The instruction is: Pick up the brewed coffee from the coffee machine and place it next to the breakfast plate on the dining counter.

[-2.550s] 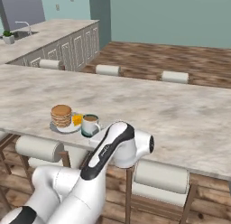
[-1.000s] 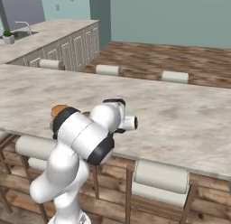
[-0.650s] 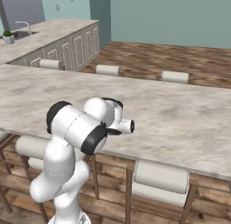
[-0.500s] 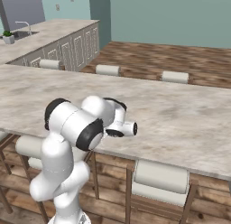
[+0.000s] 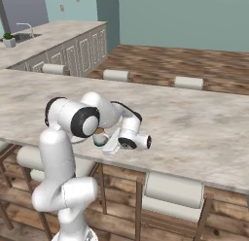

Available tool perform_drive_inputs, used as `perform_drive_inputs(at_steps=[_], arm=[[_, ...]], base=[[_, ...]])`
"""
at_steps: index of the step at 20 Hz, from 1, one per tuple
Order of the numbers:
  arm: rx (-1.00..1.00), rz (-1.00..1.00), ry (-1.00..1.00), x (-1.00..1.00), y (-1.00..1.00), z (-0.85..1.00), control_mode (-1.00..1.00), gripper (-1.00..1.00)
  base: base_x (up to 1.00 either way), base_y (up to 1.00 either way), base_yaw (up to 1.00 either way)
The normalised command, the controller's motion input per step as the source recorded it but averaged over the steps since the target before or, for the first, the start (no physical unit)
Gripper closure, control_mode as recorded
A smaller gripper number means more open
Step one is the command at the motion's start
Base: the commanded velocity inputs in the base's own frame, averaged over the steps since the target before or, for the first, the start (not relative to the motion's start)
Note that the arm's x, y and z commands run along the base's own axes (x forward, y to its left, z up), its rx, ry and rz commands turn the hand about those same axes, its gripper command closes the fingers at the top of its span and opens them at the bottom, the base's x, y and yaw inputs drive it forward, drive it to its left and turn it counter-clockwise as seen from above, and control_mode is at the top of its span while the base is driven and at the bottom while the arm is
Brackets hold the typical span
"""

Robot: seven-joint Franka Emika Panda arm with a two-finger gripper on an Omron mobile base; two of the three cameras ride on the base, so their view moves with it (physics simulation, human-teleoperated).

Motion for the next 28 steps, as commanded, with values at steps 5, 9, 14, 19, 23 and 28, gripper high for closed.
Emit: perform_drive_inputs(at_steps=[5,9,14,19,23,28], arm=[[0.00,0.00,-0.03,0.08,0.00,-0.15,-1.00,-1.00],[0.00,0.00,-0.08,0.00,0.00,0.00,-1.00,-1.00],[0.00,0.01,-0.03,0.00,0.00,0.03,-1.00,-1.00],[0.00,0.03,0.00,0.00,0.00,0.22,-1.00,-1.00],[-0.03,0.00,0.00,-0.14,0.00,0.59,-1.00,-1.00],[-0.01,0.00,0.01,-0.56,-0.17,0.67,-1.00,-1.00]], base=[[0.00,0.00,0.00],[0.00,0.00,0.00],[0.00,0.00,0.00],[0.00,0.00,0.00],[0.00,0.00,0.00],[0.00,0.00,0.00]])
